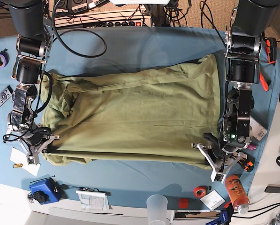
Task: Layout the t-shirt on the table in an organized manner, then fold the t-shirt properly
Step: 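Pull the shirt edges with both grippers to stretch it flat, then grasp the shirt corners with both grippers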
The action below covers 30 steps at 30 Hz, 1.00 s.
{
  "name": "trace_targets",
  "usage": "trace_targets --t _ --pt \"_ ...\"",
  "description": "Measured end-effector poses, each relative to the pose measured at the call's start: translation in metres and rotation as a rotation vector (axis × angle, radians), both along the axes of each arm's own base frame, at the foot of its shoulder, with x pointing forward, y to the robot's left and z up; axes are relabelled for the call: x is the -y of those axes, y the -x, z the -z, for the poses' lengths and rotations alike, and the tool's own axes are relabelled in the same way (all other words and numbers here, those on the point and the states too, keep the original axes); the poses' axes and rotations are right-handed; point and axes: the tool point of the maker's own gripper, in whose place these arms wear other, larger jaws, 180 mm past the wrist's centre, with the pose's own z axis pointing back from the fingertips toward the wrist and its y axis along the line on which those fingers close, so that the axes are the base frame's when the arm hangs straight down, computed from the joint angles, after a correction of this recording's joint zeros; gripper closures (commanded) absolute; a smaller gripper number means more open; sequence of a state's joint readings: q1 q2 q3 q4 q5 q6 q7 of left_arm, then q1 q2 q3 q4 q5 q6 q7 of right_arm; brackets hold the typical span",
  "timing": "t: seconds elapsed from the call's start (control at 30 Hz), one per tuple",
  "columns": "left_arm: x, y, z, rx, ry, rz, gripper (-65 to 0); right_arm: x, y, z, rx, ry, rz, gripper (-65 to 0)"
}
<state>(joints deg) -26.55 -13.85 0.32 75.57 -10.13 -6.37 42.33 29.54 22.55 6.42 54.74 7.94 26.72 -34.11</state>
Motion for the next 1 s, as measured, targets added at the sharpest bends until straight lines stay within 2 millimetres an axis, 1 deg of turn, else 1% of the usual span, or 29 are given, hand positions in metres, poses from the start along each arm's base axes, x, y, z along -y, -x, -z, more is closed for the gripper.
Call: trace_targets --t 0.03,0.07,0.13,0.23,0.33,0.4,0.5,0.57,0.6,0.63,0.73,0.9,1.0 --pt "0.0 -0.001 -0.001 0.005 0.0 -0.001 -32.6 -0.003 -0.001 -0.001 0.001 -0.005 -0.015 -15.2" --pt "-0.001 -0.002 -0.003 0.014 0.002 -0.008 -35.1 -0.005 -0.002 -0.003 0.003 -0.009 -0.03 -16.2" --pt "-0.003 -0.003 -0.005 0.018 0.005 -0.025 -35.4 -0.006 -0.007 -0.011 0.023 -0.015 -0.033 -16.2" --pt "-0.005 -0.003 -0.004 -0.006 0.001 -0.035 -35.2 -0.003 -0.019 -0.032 0.069 -0.021 -0.025 -16.1" --pt "-0.008 0.001 -0.002 -0.053 -0.01 -0.046 -35.2 0.0 -0.021 -0.048 0.072 -0.027 -0.008 -16.1" --pt "-0.007 0.004 -0.006 -0.064 -0.016 -0.043 -34.9 -0.001 -0.02 -0.064 0.109 -0.063 -0.004 -16.1" --pt "-0.002 0.009 -0.021 -0.065 -0.023 -0.031 -33.6 -0.012 -0.012 -0.092 0.161 -0.068 -0.091 -16.1" --pt "0.002 0.014 -0.033 -0.051 -0.029 -0.017 -33.6 -0.015 -0.003 -0.106 0.192 -0.074 -0.117 -16.1" --pt "0.005 0.018 -0.038 -0.044 -0.026 -0.008 -33.6 -0.015 0.003 -0.11 0.199 -0.075 -0.122 -16.1" --pt "0.006 0.022 -0.041 -0.04 -0.033 -0.005 -33.6 -0.013 0.009 -0.11 0.197 -0.073 -0.116 -16.1" --pt "0.011 0.04 -0.038 -0.048 -0.04 0.01 -33.6 -0.008 0.031 -0.103 0.178 -0.071 -0.11 -16.1" --pt "0.017 0.083 -0.008 -0.12 -0.05 0.034 -33.6 -0.002 0.066 -0.093 0.112 -0.014 -0.128 -16.1" --pt "0.021 0.108 0.005 -0.153 -0.052 0.049 -33.6 0.001 0.086 -0.085 0.06 0.046 -0.142 -16.1"
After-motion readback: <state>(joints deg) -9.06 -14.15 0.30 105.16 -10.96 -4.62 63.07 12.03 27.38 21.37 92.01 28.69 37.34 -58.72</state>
